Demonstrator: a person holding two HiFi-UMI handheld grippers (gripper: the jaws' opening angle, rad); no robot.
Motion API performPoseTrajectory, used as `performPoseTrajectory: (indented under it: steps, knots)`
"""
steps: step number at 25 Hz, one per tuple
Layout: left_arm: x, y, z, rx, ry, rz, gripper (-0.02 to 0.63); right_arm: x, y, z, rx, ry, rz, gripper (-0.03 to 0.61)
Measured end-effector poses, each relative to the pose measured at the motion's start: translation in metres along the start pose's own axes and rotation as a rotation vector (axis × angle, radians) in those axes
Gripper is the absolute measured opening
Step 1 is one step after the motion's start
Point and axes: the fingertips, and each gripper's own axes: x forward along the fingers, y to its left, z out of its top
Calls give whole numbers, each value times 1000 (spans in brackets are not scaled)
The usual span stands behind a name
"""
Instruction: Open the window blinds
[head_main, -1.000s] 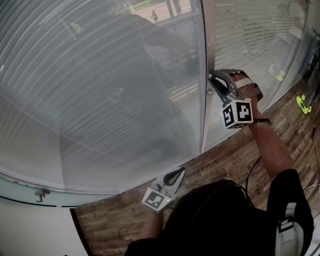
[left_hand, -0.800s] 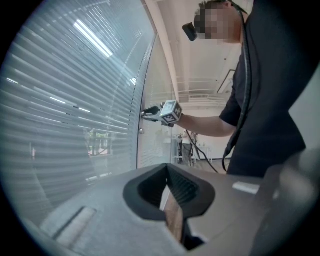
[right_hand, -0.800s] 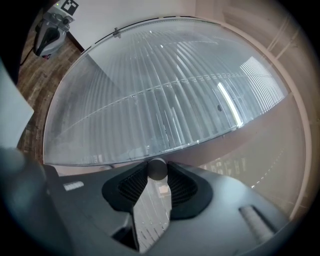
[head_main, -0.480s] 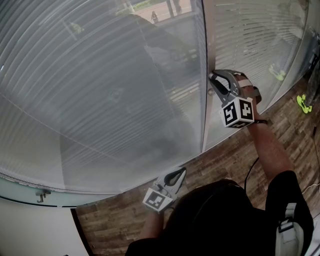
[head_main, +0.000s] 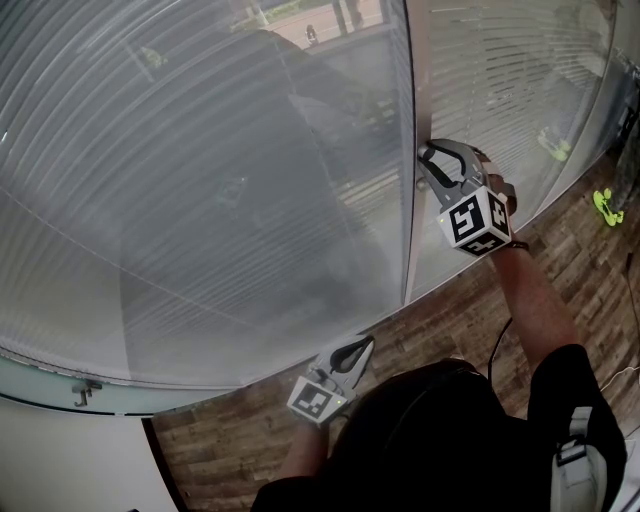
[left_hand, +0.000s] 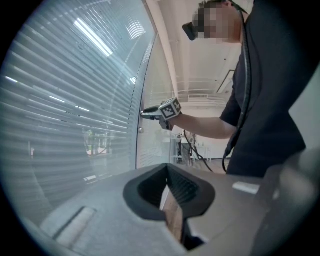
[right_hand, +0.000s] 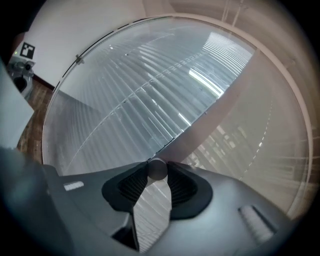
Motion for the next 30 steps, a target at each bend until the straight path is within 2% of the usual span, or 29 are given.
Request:
performPoseTrajectory:
  steps: [12, 20, 25, 30]
  knots:
    - [0, 0, 1, -5, 3, -10, 5, 1, -8, -3, 240, -15, -22, 127]
    - [-2, -3, -3, -9, -3, -13, 5, 2, -6, -7, 510, -50, -3, 127]
    - [-2, -4, -3, -10, 0, -15, 5, 4, -8, -14, 642, -67, 12, 127]
    - [-2, -4, -4, -8, 1, -18, 5, 3, -10, -13, 860, -107, 32, 127]
